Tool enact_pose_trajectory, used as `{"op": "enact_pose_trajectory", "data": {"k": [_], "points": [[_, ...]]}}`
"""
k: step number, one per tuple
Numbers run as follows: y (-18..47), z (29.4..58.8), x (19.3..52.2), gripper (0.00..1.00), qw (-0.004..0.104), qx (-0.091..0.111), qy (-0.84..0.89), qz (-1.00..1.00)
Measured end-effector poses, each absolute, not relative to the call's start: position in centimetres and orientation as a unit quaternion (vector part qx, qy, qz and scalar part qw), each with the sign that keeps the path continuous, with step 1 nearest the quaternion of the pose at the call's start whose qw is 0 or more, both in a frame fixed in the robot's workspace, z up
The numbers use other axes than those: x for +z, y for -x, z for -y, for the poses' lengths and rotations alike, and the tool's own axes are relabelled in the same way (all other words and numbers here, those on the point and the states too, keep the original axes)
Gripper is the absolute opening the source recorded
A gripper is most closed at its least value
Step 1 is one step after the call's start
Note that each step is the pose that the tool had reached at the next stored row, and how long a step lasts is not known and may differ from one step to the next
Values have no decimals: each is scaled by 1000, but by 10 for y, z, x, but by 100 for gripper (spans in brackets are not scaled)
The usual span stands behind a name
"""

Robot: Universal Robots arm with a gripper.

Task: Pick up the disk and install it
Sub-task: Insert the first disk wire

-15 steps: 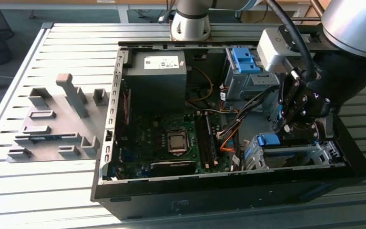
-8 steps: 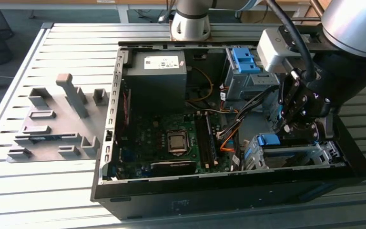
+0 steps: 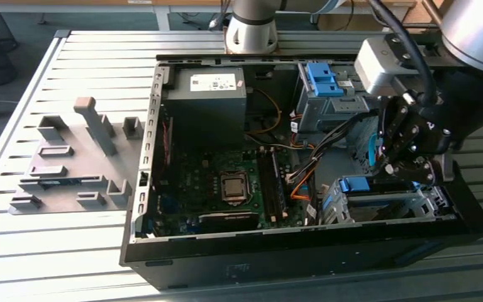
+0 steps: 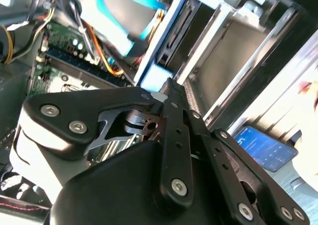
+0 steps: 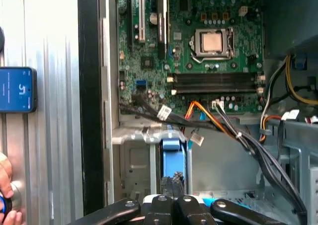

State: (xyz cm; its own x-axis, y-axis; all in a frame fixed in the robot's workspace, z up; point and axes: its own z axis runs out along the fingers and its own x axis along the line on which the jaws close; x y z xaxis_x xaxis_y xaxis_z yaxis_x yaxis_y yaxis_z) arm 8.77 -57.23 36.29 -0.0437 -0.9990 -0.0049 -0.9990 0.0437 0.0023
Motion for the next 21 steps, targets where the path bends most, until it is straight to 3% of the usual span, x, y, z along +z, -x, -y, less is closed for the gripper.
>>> {"op": "enact_pose_trajectory", "data": {"k": [12,21], "points": [[-130,571,363,11,-2,6,691,-722],[-134,555,362,11,-2,6,692,-722]]}}
